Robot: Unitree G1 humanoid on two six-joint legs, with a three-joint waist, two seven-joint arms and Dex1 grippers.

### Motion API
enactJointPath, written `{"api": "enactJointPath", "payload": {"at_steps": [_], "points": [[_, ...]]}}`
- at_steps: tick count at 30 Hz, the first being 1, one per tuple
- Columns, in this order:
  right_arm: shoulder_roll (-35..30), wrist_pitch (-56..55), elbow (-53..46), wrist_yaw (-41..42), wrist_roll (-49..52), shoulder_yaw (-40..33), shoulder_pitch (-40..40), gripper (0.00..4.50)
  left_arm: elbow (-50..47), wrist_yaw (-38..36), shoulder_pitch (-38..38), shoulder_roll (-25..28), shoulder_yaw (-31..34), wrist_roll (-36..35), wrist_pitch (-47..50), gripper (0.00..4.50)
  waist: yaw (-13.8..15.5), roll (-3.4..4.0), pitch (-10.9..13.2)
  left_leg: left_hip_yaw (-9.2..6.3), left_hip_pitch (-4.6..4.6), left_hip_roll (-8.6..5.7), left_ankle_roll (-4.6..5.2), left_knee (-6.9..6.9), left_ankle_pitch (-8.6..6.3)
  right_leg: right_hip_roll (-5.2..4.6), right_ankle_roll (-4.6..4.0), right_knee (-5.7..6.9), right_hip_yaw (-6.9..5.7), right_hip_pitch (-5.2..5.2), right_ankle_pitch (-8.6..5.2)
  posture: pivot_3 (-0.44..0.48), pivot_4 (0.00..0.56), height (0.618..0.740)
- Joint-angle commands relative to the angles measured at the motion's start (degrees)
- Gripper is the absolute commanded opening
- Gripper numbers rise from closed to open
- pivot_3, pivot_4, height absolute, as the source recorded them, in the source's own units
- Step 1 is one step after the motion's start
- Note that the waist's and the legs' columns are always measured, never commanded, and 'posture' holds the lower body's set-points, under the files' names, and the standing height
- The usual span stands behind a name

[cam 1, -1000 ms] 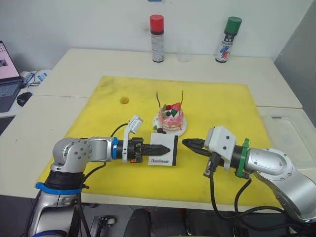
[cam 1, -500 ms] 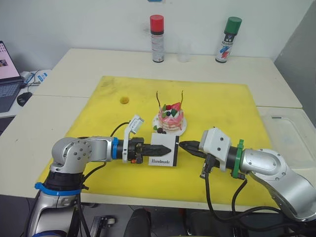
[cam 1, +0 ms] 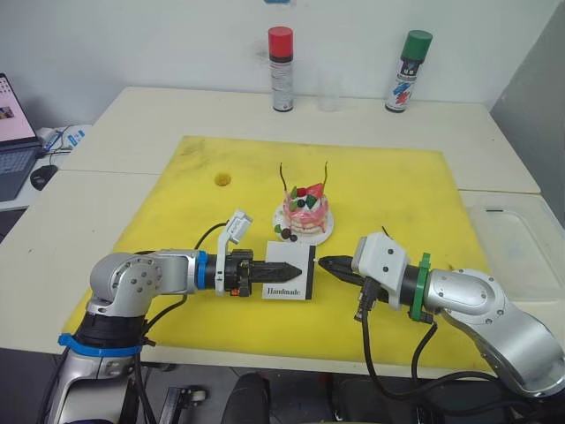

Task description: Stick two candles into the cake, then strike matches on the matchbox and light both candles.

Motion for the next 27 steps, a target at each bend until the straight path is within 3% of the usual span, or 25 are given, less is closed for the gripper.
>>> {"api": "enactJointPath", "payload": {"at_steps": [1,27], "points": [[0.3,-0.9,-0.8,0.3,-0.4,0.5,-0.8,0.02,-1.7,-1.2,-0.1,0.6,-0.3,0.2,-1.1,0.0,0.1,0.0,0.0,0.0,0.0,0.0,0.0,0.0,0.0,0.0,0.0,0.0,0.0,0.0,0.0,0.0,0.15,0.724],[0.6,-0.3,0.0,-0.3,-1.8,1.8,-1.6,0.02,-1.9,-2.9,0.3,1.0,-1.0,0.5,-1.9,0.0,0.1,0.0,0.0,0.0,0.0,0.0,0.0,0.0,0.0,0.0,0.0,0.0,0.0,0.0,0.0,0.0,0.15,0.724]]}}
